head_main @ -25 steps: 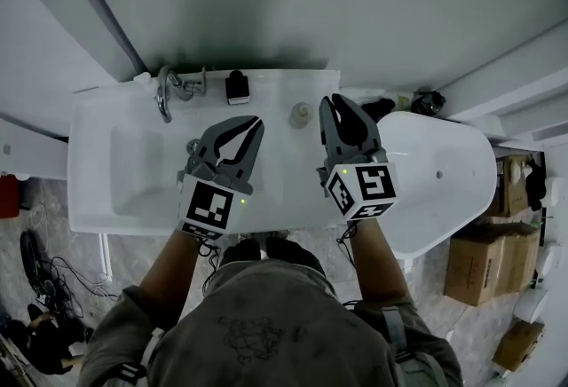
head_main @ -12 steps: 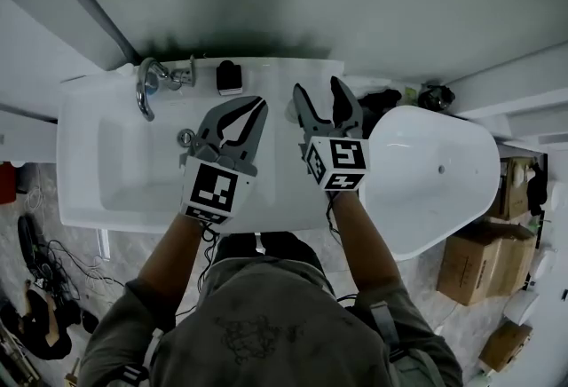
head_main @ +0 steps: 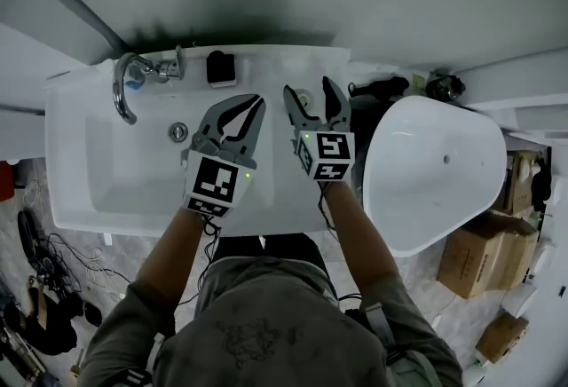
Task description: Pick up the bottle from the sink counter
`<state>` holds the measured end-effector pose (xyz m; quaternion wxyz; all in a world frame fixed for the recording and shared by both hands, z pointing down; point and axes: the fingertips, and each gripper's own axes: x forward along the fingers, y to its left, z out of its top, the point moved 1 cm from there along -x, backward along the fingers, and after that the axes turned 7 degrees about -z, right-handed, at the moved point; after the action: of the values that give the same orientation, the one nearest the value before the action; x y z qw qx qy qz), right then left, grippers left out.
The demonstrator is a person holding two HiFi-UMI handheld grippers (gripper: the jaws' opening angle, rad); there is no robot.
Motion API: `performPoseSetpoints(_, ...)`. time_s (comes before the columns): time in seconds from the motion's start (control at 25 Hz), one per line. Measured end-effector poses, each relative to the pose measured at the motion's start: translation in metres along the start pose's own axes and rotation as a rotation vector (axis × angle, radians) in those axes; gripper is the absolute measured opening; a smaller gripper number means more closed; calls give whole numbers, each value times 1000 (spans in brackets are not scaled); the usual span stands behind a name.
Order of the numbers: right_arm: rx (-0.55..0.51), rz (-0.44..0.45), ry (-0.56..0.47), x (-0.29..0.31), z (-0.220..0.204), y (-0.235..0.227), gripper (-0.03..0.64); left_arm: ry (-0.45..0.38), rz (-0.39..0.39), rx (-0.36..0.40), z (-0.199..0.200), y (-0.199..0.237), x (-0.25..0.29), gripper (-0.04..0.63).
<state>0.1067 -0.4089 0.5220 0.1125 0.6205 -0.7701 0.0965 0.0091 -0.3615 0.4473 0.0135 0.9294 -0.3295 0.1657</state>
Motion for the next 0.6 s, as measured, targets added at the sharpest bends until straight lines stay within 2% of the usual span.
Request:
performPoseSetpoints(0.32, 3, -33, 78, 24, -59, -7, 325, 36, -41, -38, -37, -8, 24, 26)
performPoseSetpoints(0.52, 15, -28, 129, 35, -87, -4, 333, 60, -66, -134, -60, -11, 36, 26)
performPoseSetpoints(0.6, 24, -32, 138, 38, -94, -4, 338, 86, -61, -130, -68, -12, 40, 26)
